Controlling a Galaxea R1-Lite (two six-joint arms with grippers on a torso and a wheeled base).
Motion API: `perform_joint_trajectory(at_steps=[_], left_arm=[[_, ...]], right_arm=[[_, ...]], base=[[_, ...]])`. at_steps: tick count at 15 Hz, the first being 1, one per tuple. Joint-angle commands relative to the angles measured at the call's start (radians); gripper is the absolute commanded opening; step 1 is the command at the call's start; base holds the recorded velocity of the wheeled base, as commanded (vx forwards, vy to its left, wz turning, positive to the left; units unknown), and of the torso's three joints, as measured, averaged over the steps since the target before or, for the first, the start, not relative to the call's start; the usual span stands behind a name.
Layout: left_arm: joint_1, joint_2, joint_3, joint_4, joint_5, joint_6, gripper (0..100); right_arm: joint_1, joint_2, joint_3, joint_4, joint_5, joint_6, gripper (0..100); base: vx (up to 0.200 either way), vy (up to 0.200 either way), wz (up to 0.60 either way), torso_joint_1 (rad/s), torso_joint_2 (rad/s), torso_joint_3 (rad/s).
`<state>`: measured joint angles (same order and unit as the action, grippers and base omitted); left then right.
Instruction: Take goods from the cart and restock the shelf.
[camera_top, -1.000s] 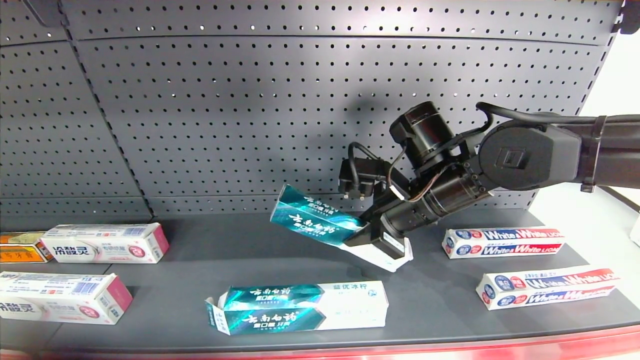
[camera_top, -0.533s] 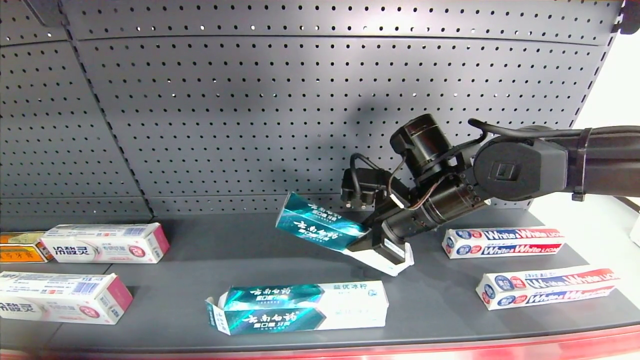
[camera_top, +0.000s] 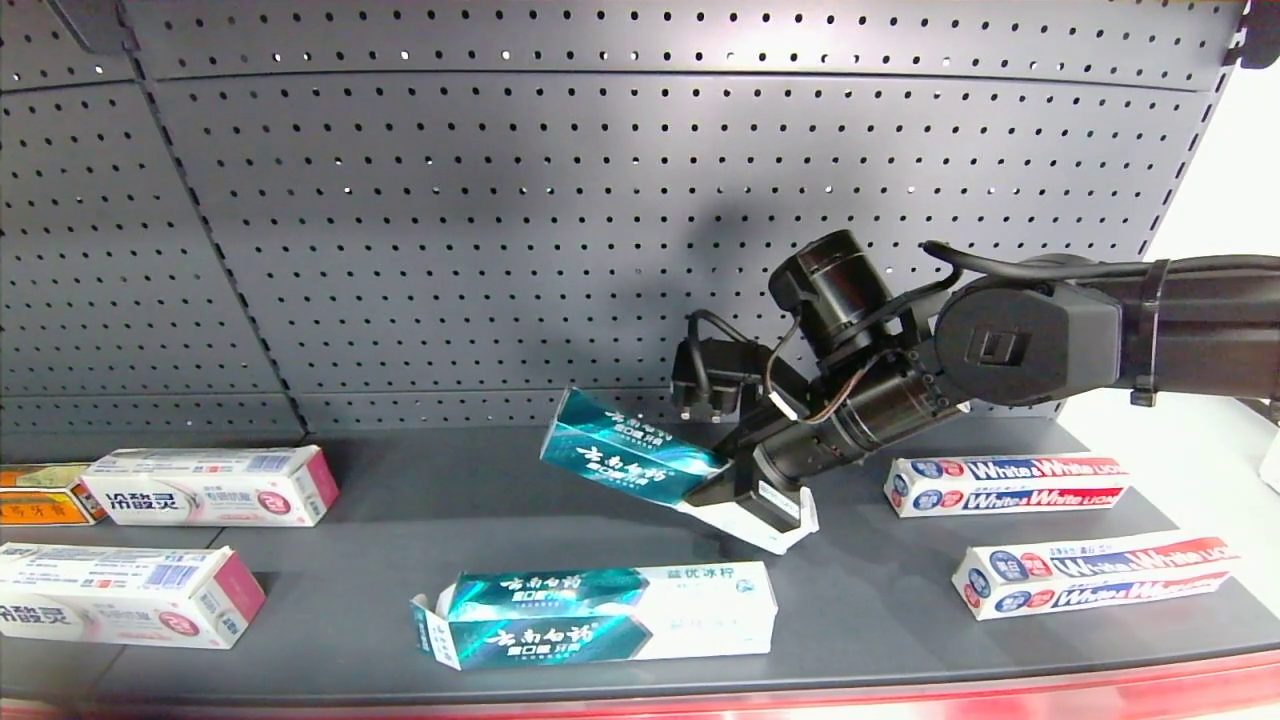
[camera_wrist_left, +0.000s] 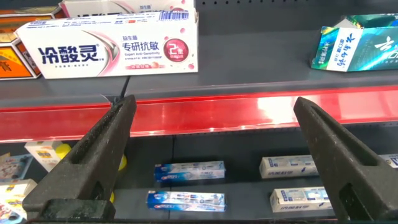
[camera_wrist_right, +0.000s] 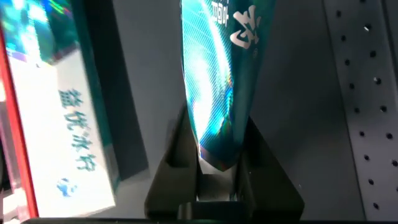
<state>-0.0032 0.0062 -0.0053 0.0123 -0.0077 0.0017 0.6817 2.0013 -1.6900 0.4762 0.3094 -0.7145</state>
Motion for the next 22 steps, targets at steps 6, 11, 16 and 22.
perform_joint_trajectory(at_steps=[6,11,16,22], left_arm=[[0.0,0.001,-0.001,0.0,0.0,0.0,100],[0.0,0.001,0.001,0.0,0.0,0.0,100],[0.0,0.001,-0.001,0.0,0.0,0.0,100],[0.0,0.001,-0.001,0.0,0.0,0.0,100]], right_arm=[[0.041,0.057,-0.056,0.007,0.001,0.0,0],[0.044,0.079,-0.071,0.001,0.001,0.0,0],[0.044,0.094,-0.092,-0.002,0.007,0.0,0],[0.048,0.105,-0.105,-0.002,0.013,0.001,0]], base=[[0.0,0.0,0.0,0.0,0.0,0.0],[0.0,0.0,0.0,0.0,0.0,0.0],[0.0,0.0,0.0,0.0,0.0,0.0],[0.0,0.0,0.0,0.0,0.0,0.0]])
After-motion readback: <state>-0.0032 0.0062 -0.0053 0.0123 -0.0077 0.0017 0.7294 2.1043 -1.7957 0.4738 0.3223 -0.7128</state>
